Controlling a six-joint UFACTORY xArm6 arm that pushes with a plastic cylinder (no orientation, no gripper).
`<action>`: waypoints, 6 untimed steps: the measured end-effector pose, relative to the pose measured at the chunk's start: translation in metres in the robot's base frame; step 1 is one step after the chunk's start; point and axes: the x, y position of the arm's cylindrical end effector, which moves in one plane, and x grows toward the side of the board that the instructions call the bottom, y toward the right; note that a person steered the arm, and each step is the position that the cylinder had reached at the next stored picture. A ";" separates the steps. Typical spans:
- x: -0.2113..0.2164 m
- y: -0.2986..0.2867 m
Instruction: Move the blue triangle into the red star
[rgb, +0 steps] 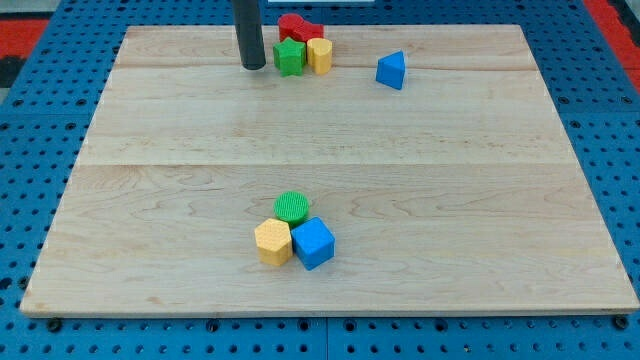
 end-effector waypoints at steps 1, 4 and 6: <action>0.000 0.005; 0.057 0.036; 0.115 0.151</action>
